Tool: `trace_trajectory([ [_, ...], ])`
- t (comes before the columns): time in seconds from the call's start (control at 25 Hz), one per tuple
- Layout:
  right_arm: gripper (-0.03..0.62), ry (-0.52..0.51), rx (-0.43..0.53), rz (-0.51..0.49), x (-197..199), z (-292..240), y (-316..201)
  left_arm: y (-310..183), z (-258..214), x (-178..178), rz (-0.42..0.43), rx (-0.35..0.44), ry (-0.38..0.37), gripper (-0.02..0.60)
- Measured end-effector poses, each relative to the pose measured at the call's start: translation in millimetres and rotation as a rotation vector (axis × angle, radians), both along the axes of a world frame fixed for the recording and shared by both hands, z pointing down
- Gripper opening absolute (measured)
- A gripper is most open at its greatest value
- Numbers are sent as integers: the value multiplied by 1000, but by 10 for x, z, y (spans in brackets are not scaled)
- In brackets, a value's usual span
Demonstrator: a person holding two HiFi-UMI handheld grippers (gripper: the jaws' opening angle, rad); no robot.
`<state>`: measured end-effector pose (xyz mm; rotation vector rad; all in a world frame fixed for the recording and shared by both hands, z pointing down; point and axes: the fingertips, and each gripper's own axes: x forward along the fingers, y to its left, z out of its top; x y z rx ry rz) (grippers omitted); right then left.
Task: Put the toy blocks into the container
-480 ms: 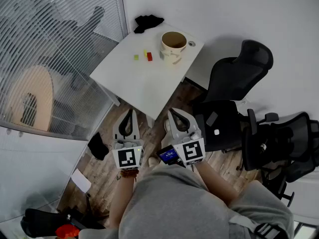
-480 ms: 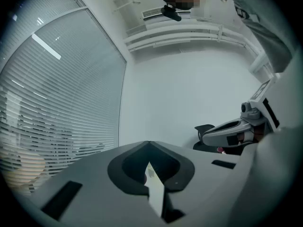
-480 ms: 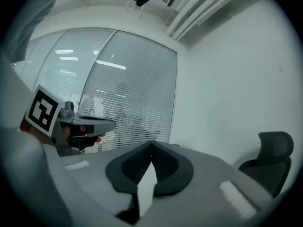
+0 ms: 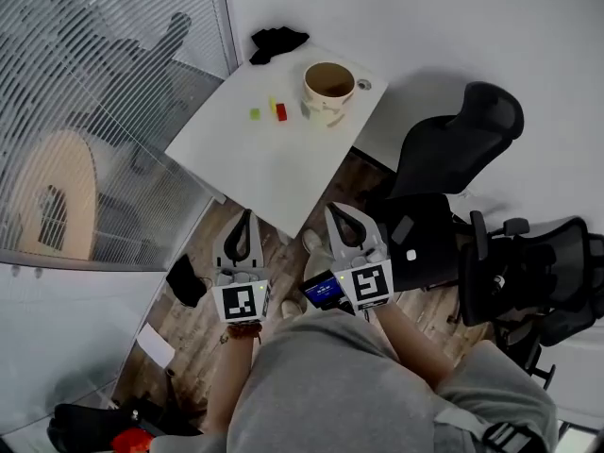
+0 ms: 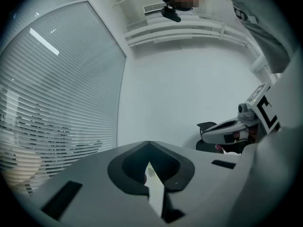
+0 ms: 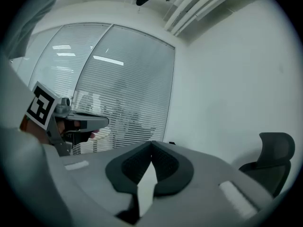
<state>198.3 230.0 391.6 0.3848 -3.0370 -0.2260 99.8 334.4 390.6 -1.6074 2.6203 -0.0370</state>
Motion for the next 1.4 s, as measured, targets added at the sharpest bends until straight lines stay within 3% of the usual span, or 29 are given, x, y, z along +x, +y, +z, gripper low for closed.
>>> trace_trajectory([
  [0.48, 11, 39, 1, -12, -585, -9, -727, -572, 39, -612, -29, -11, 33, 6],
  [1.4, 11, 83, -52, -65, -1465, 258, -2481, -2119, 307, -1414, -97, -100, 66, 6],
])
